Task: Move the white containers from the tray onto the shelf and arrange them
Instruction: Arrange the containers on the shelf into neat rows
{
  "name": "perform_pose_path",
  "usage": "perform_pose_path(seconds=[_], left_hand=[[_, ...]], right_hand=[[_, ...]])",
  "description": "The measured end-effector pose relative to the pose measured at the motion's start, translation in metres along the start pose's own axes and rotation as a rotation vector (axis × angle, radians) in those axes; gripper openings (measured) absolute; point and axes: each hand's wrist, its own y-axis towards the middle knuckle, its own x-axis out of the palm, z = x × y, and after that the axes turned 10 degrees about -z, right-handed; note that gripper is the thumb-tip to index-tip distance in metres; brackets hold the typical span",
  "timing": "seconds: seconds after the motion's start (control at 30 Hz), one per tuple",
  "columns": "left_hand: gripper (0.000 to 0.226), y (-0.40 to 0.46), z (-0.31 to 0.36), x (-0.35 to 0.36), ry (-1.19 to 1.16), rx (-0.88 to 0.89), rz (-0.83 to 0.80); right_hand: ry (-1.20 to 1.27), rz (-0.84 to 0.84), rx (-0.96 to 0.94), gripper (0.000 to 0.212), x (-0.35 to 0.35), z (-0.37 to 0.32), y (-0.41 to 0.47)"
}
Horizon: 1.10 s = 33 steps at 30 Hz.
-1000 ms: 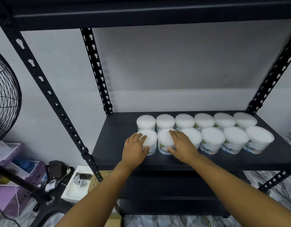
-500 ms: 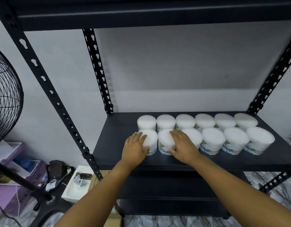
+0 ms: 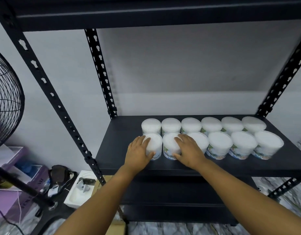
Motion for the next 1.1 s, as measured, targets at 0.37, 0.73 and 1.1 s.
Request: perform_pose_path(seconds=[0.37,0.73,1.1], left_hand=[[0.062,-0.004,-0.001,-0.007,-0.047,-0.005,-0.022],[0.051,-0.004,-0.019,-0.01,-0.016,0.066,-0.044],[0.049,0.0,-0.019,-0.003,-0.006,0.105,-0.06]], right_hand=[[-0.016,-0.025,0.0,0.065,-0.002,-0.004,-0.005],[-0.029,-0.018,0.034,0.061,-0.004,-0.013,-0.004],[-0.029,-0.024,0.109,0.06,-0.003,-0.022,0.0]])
